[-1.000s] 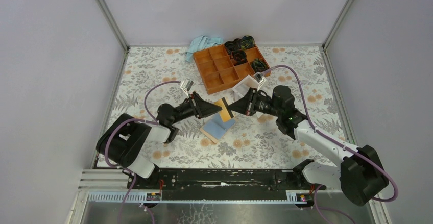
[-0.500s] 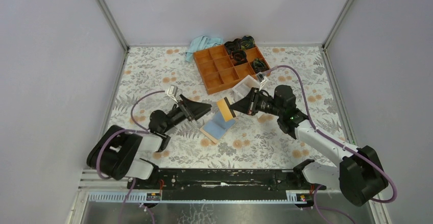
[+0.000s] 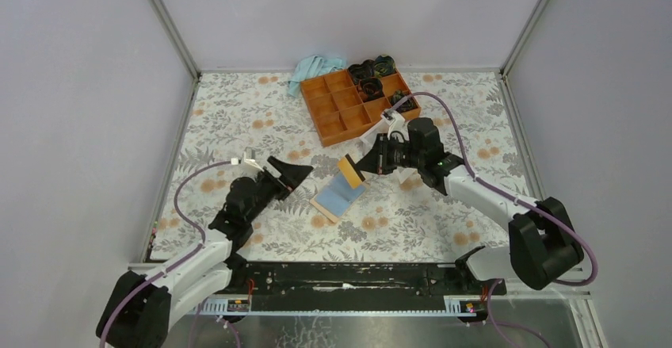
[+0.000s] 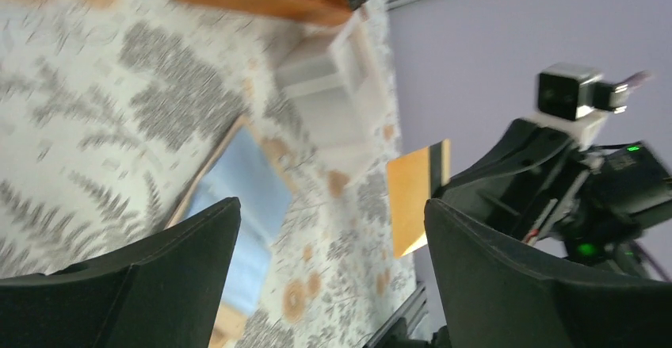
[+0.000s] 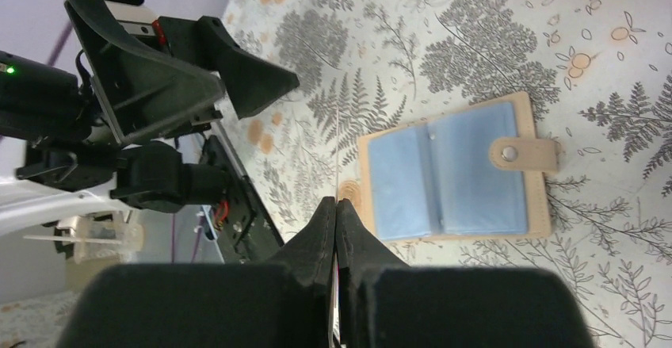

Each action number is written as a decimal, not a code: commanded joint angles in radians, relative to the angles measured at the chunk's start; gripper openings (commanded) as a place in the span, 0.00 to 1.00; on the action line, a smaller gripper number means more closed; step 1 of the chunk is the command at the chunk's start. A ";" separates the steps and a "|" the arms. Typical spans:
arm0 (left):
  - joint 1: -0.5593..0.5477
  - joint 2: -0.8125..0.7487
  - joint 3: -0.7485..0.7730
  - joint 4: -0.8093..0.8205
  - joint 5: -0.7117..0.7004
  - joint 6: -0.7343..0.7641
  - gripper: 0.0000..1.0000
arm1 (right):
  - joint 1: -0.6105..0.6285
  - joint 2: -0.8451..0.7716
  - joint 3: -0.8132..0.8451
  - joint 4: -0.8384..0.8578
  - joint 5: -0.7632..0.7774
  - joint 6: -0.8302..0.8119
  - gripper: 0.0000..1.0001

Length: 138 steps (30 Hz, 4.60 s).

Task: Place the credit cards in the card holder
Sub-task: Pick up the credit card from the storage box, then insert the credit card into the card holder.

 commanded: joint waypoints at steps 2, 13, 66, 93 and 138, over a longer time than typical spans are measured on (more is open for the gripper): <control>-0.130 0.008 -0.033 -0.202 -0.155 0.009 0.91 | 0.004 0.053 0.081 -0.093 0.008 -0.146 0.00; -0.433 0.111 0.016 -0.306 -0.437 -0.090 0.83 | 0.073 0.148 0.175 -0.236 0.144 -0.313 0.00; -0.616 0.307 0.073 -0.439 -0.607 -0.173 0.00 | 0.176 0.367 0.279 -0.280 0.202 -0.478 0.00; -0.607 0.373 0.117 -0.479 -0.665 -0.166 0.00 | 0.179 0.414 0.215 -0.144 0.130 -0.440 0.00; -0.426 0.432 0.123 -0.414 -0.595 -0.061 0.00 | 0.251 0.304 0.049 0.107 0.413 -0.253 0.00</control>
